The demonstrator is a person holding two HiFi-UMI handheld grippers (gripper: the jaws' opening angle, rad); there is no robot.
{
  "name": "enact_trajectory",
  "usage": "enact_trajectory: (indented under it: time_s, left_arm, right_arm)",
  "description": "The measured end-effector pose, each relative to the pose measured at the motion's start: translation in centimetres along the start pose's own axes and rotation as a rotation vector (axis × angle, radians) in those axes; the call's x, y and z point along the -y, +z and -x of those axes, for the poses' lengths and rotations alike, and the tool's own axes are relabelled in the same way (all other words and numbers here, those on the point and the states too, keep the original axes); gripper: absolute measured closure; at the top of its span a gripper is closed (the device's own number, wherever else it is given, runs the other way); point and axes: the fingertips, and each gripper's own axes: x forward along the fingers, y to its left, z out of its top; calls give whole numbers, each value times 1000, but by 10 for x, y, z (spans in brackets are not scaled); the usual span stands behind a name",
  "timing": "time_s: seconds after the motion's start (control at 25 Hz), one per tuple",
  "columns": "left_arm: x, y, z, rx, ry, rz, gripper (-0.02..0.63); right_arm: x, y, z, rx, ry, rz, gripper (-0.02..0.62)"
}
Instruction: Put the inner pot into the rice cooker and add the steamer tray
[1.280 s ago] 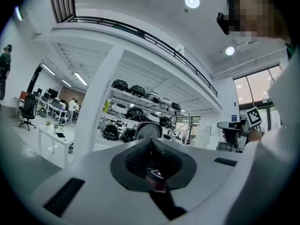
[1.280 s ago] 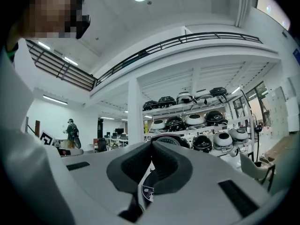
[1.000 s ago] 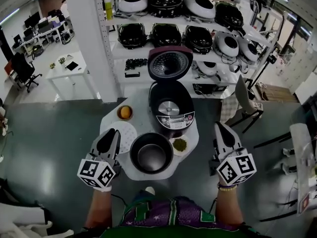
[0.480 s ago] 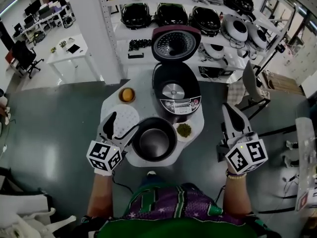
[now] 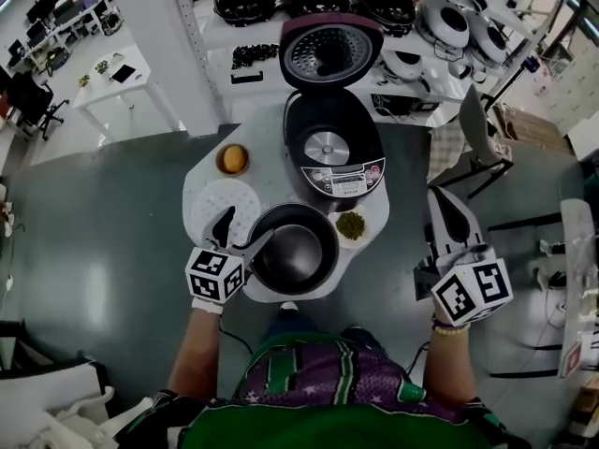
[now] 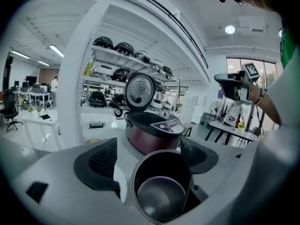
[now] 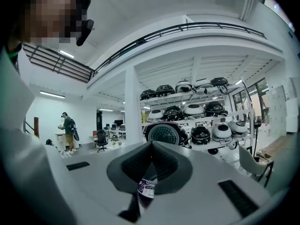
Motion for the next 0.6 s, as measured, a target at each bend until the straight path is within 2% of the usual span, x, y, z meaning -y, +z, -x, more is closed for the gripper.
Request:
enact_trajectory:
  time_s: [0.44, 0.6]
  left_arm:
    - [-19, -65, -46, -223, -39, -15, 184]
    - [-26, -83, -57, -267, -36, 0, 184]
  right_arm:
    - [4, -34, -6, -26, -79, -44, 589]
    - [-5, -46, -11, -54, -90, -35, 589]
